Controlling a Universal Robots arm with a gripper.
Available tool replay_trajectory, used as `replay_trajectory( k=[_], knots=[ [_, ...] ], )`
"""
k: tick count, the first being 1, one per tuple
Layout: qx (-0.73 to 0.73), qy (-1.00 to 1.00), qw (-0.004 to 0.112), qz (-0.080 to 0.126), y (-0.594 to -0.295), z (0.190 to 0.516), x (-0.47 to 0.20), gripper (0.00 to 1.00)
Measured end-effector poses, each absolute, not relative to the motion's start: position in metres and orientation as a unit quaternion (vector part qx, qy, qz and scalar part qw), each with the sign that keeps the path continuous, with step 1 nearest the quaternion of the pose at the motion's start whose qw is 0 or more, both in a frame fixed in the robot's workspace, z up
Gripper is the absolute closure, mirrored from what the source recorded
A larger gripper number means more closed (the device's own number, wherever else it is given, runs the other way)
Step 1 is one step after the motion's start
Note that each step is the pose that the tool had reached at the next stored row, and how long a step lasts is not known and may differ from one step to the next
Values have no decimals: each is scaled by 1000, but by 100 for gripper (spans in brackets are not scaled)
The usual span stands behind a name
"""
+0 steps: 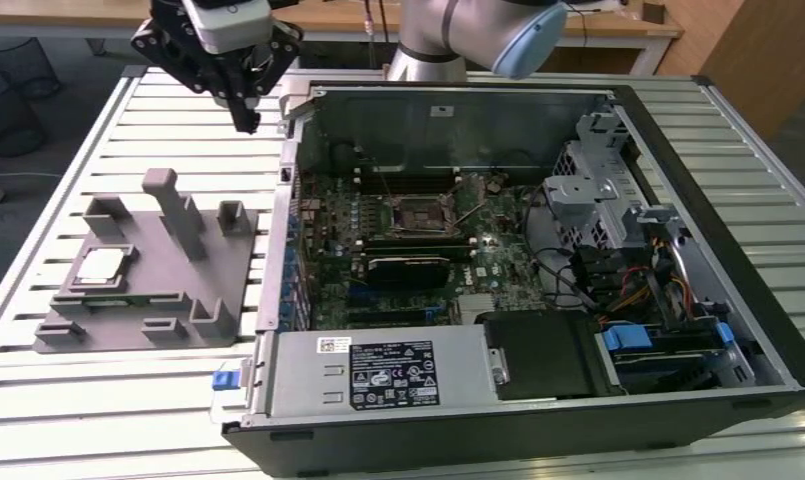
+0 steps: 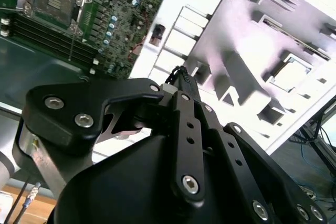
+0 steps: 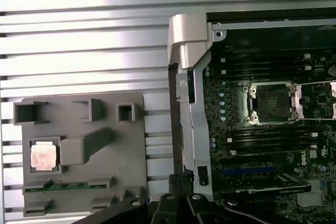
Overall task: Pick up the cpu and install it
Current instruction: 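Reach for the cpu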
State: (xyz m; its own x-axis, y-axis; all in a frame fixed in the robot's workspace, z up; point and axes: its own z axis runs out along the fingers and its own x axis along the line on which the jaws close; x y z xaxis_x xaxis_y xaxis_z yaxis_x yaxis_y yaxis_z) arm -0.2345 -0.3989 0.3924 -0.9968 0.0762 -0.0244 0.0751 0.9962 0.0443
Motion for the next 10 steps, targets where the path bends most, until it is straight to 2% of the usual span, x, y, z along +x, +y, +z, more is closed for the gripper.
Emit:
replay_trajectory(
  k=[10],
  knots=[
    [38, 999, 13, 22, -399, 392, -257, 89]
  ],
)
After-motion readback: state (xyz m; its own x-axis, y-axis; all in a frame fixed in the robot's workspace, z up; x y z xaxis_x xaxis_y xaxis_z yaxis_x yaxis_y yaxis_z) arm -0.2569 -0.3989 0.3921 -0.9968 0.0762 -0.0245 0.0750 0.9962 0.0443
